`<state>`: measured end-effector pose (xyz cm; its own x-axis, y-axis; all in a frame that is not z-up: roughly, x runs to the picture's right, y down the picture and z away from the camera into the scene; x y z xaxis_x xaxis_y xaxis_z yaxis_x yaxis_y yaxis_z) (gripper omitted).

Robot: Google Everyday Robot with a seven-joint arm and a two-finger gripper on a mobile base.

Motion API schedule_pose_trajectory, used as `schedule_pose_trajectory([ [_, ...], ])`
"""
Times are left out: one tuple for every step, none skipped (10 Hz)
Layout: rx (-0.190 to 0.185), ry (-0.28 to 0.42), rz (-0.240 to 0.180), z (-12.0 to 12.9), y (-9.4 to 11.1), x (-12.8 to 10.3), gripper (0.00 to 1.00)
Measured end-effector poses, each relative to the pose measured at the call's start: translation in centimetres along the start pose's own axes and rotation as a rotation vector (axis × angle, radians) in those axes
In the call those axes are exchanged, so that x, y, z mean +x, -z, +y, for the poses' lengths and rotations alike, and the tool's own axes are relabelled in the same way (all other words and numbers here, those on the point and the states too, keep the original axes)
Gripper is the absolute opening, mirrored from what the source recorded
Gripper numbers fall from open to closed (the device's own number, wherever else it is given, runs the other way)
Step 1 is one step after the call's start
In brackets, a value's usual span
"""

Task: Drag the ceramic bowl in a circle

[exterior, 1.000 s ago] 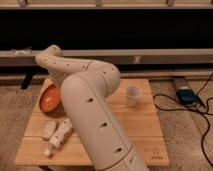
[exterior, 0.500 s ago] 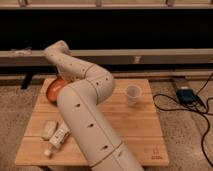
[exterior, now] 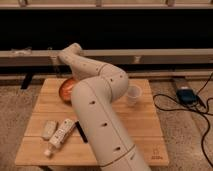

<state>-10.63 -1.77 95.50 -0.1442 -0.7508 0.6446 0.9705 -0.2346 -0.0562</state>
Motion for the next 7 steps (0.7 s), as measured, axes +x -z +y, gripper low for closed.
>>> schedule_pose_trajectory([
  [-0.013, -0.016, -0.019, 1.6, -0.7, -1.3, 0.00],
  [-0.019, -0.020, -0.027, 2.2, -1.0, -2.1, 0.00],
  [-0.037, -0.029, -0.049, 3.0, -1.5, -5.3, 0.00],
  [-0.040, -0.027, -0.052, 2.8, -1.3, -7.0, 0.00],
  [-0.041, -0.026, -0.051, 2.7, -1.1, -7.9, 0.00],
  [-0.036, -0.025, -0.047, 2.6, -0.3, -9.4, 0.00],
  [-0.033, -0.017, -0.036, 2.4, 0.7, -10.3, 0.00],
])
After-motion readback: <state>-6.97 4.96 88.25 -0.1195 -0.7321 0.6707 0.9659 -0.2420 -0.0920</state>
